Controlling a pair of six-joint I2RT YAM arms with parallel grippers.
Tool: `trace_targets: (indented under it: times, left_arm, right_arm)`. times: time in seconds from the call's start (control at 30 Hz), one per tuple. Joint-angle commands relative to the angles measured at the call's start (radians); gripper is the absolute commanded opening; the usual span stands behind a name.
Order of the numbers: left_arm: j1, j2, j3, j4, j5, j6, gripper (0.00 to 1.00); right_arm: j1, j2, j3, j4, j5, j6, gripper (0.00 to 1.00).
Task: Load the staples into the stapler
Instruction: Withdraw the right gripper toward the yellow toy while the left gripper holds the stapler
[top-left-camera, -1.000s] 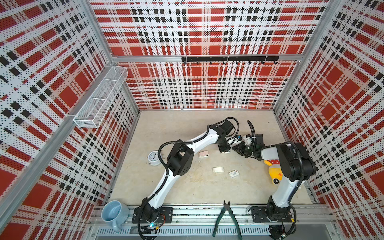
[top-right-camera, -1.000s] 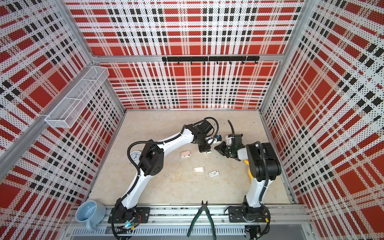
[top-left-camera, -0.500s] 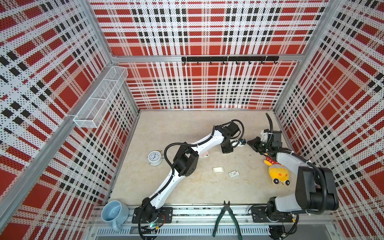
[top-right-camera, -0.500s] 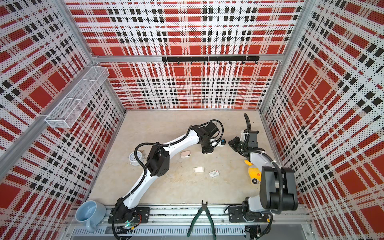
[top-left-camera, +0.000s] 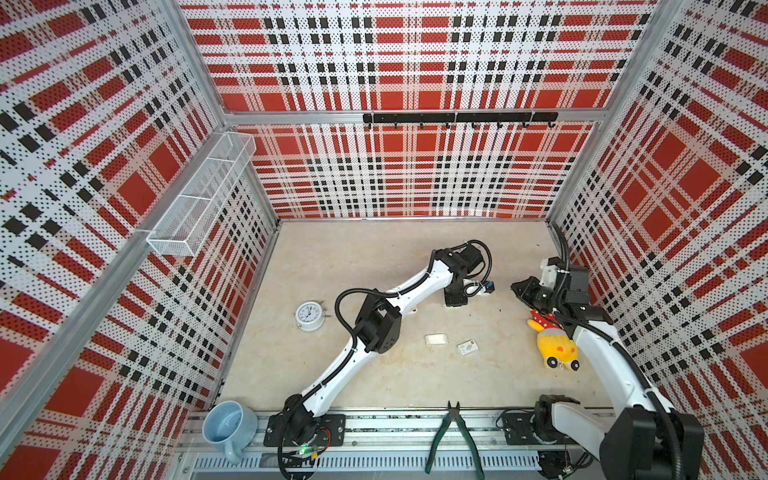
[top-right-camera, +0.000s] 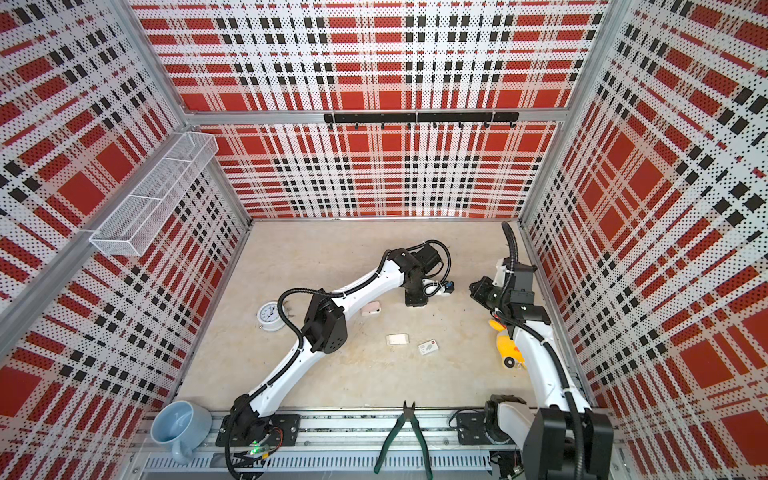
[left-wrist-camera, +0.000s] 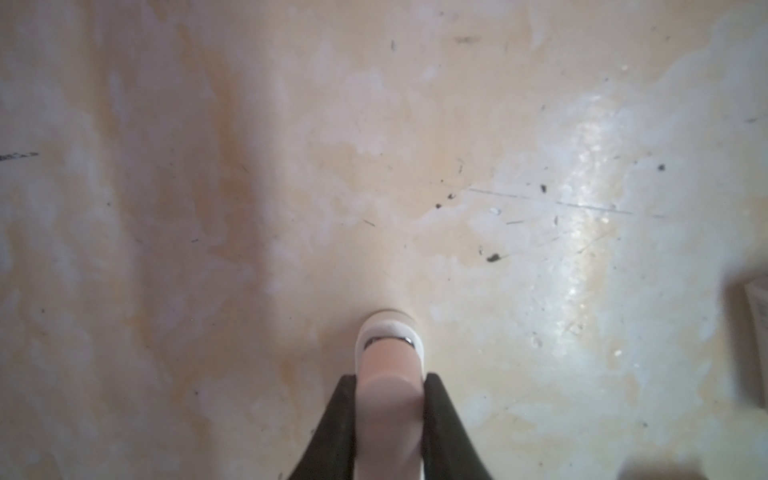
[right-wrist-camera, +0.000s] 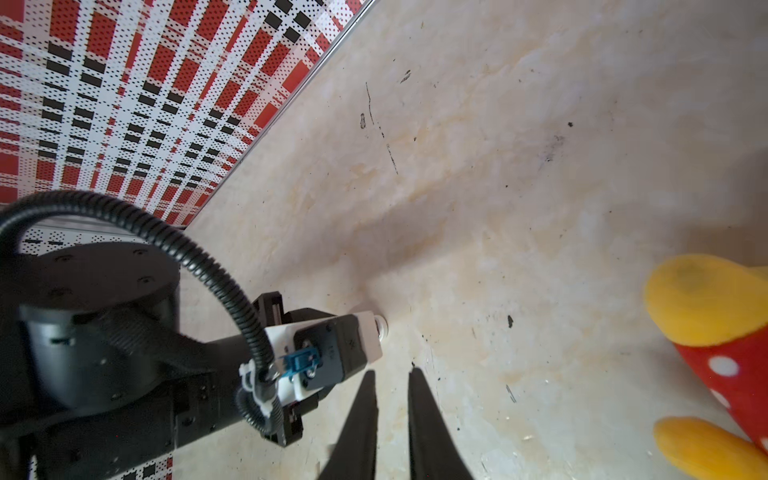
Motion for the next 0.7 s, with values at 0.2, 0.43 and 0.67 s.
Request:
trace_targets:
  times: [0.2, 0.43, 0.67]
  left_arm:
    - [-0.024, 0.152, 0.012, -0.315, 0.023, 0.116, 0.14]
    - [-0.026, 0.168, 0.010, -0.419, 0.032, 0.162, 0.13]
    - [-0.039, 0.215, 0.084, -0.504, 0.005, 0.210, 0.12]
  right_arm:
    - [-0.004, -0.114, -0.065, -0.050, 0.000, 0.001, 0.17]
    - [-0.004, -0.215, -0.103, -0.110, -0.001, 0.018, 0.16]
    - [-0.004, -0.300, -0.130, -0.184, 0.005, 0.024, 0.16]
